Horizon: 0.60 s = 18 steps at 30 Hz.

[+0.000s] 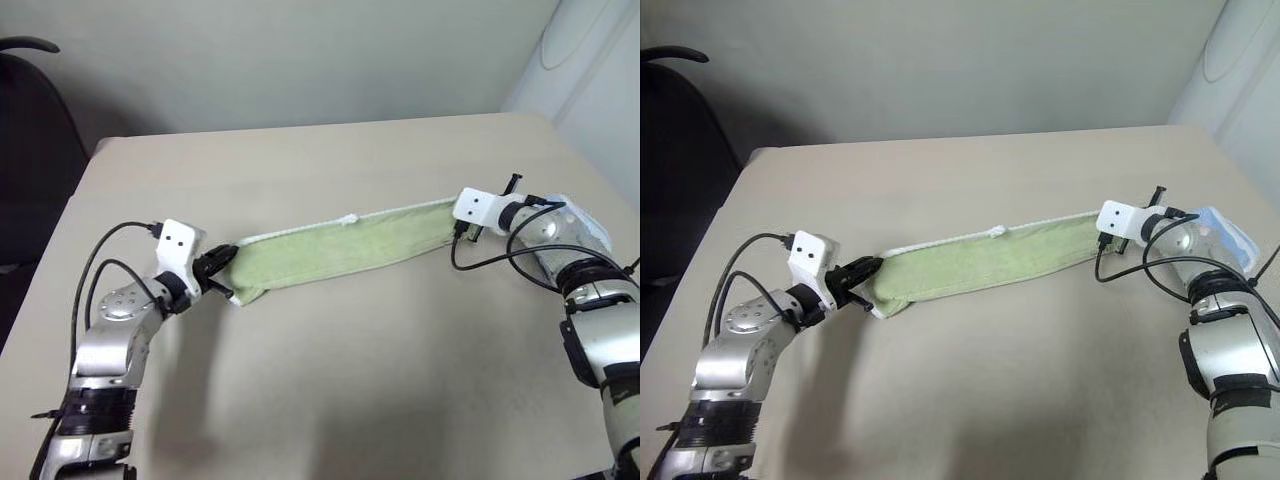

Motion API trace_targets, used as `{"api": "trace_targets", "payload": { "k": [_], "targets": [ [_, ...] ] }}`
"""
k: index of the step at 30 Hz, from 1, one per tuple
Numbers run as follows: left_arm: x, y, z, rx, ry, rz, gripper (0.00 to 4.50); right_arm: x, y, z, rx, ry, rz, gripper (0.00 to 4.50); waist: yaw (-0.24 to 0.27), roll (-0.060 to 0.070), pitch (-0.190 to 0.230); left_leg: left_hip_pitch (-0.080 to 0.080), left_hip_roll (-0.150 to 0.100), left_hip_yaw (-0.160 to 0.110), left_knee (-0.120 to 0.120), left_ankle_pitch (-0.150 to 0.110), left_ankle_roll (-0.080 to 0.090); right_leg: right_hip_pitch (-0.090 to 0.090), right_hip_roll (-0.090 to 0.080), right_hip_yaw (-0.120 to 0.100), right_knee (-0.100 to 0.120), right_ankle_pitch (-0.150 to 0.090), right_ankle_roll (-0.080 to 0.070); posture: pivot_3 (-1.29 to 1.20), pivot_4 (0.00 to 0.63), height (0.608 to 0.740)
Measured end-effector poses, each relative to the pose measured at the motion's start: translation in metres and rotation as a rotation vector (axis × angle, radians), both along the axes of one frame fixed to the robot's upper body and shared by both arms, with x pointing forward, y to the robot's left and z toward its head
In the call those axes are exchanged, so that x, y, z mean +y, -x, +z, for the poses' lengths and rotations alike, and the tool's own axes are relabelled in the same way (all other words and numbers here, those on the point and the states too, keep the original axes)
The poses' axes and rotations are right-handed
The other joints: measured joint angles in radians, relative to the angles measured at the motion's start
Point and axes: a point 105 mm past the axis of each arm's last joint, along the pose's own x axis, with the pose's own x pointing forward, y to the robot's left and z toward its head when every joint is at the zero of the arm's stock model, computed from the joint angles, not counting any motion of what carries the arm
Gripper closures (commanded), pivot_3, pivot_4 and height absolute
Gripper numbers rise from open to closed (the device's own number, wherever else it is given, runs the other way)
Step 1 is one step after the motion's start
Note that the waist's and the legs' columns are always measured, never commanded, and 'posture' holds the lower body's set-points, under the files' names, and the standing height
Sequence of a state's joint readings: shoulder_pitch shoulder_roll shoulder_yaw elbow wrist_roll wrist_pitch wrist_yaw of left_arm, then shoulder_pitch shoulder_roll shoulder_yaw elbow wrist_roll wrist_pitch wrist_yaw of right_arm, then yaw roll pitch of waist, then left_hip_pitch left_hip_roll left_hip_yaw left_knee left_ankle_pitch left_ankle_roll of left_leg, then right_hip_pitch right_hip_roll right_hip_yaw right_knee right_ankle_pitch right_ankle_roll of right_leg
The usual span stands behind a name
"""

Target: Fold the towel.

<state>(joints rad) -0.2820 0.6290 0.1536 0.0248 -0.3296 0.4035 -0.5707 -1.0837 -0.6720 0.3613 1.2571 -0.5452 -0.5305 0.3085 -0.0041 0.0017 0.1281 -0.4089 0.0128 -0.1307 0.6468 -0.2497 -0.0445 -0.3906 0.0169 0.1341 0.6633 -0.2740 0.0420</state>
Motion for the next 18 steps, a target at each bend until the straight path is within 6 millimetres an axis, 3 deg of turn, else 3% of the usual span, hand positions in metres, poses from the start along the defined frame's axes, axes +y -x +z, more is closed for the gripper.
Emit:
{"api": "trace_targets", "payload": {
  "k": [2,6,12,16,18],
  "targets": [
    [-0.002,0.0,-0.003,0.002,-0.006,-0.004,3.75,-0.002,0.0,-0.002,-0.001,0.001,-0.008,3.81,0.0,0.0,0.0,-0.001,0.0,0.0,0.0,0.0,0.0,-0.001,0.0,0.0,0.0,0.0,0.0,0.0,0.15,0.74],
    [-0.003,0.004,-0.012,0.028,0.005,-0.009,2.33,-0.008,0.001,-0.001,-0.01,-0.003,-0.026,2.44,0.0,0.0,0.0,-0.001,0.0,0.0,0.0,0.0,0.0,-0.001,0.0,0.0,0.0,0.0,0.0,0.0,0.15,0.74],
    [0.005,0.007,-0.014,0.027,0.002,0.027,0.19,-0.025,0.003,0.017,-0.112,-0.003,-0.058,0.36,0.0,0.0,0.0,-0.001,0.0,0.0,0.0,0.0,0.0,-0.001,0.0,0.0,0.0,0.0,0.0,0.0,0.15,0.74],
    [0.017,0.007,0.001,-0.053,0.042,0.111,0.19,-0.042,0.007,0.031,-0.147,-0.332,-0.145,0.36,0.0,0.0,0.0,-0.001,0.0,0.001,-0.001,0.0,0.0,-0.001,0.0,0.0,0.0,0.0,0.0,0.0,0.15,0.74],
    [0.019,0.009,0.016,-0.118,0.089,0.138,0.17,-0.052,0.01,0.028,-0.092,-0.598,-0.198,0.2,0.001,-0.001,0.0,-0.002,0.0,0.001,0.0,0.001,-0.001,-0.001,0.0,0.0,0.0,0.0,0.0,0.0,0.15,0.74]
  ]
}}
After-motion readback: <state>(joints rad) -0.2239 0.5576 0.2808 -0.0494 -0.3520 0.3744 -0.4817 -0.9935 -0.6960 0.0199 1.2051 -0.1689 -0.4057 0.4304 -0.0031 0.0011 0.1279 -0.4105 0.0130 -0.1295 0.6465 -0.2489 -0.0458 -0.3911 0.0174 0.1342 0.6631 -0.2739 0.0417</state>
